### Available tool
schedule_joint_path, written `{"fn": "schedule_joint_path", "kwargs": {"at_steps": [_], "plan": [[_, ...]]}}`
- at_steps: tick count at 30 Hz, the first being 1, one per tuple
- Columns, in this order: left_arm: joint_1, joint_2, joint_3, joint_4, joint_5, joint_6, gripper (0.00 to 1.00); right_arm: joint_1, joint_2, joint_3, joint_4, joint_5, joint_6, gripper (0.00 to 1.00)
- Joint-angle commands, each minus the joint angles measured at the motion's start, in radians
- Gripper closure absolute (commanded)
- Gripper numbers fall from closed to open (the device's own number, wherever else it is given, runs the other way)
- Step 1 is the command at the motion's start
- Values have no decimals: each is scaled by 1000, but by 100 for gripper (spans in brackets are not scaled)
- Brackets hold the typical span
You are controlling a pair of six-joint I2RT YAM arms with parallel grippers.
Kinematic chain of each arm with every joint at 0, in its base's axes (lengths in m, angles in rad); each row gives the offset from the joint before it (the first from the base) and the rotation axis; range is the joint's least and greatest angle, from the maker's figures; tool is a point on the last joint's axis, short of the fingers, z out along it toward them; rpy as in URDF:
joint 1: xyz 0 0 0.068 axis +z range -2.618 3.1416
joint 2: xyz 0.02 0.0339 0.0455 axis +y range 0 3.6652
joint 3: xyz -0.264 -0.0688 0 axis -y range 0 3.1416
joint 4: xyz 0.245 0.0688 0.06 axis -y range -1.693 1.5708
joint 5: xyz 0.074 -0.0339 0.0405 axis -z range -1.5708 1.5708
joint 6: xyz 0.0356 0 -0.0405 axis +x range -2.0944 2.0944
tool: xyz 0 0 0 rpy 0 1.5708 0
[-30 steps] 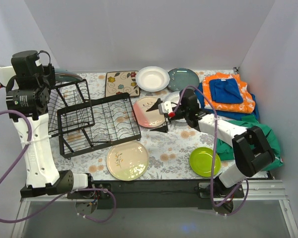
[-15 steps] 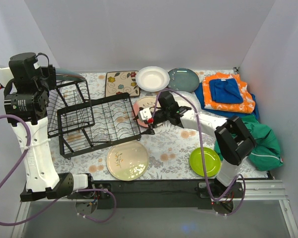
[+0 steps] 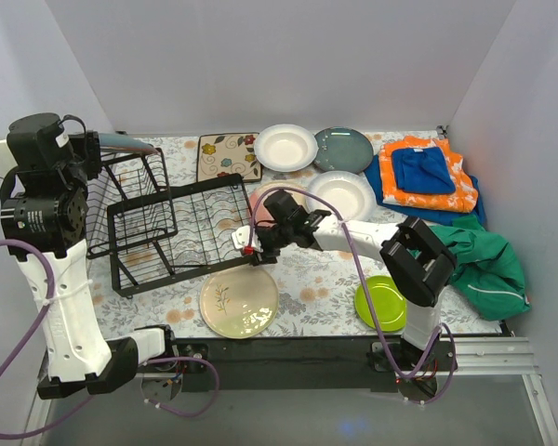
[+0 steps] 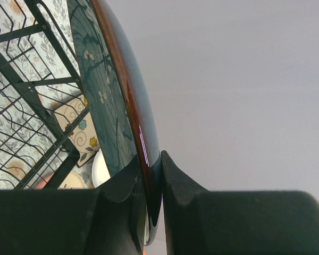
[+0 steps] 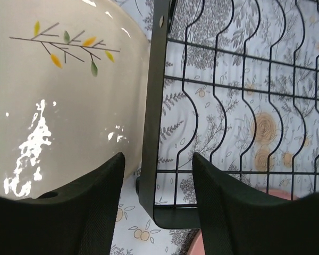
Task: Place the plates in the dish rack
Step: Move the dish rack
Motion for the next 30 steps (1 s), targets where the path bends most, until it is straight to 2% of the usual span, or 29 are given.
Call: {"fn": "schedule_joint_path", "kwargs": {"at_steps": [1,8,13,16,17,19,20,30], "plan": [[3,-56,9,171,-9,-617,100,27,21,39,-10,121,10,43],[3,-58,3,180,-12,-610,100,49,38,21,22,175,52,61],[1,-62,-8,188,-11,-601,100,66,62,27,36,211,76,68],[1,-65,-9,190,-14,-600,100,69,73,38,43,231,110,78],[3,-64,-8,190,-14,-598,100,69,74,41,43,239,136,85],[1,-67,-8,191,-17,-597,100,69,74,41,45,257,159,91],[3,-69,-9,191,-20,-591,100,69,71,39,45,265,174,99],[3,-73,-22,208,-17,-581,100,69,57,29,62,331,351,99]]}}
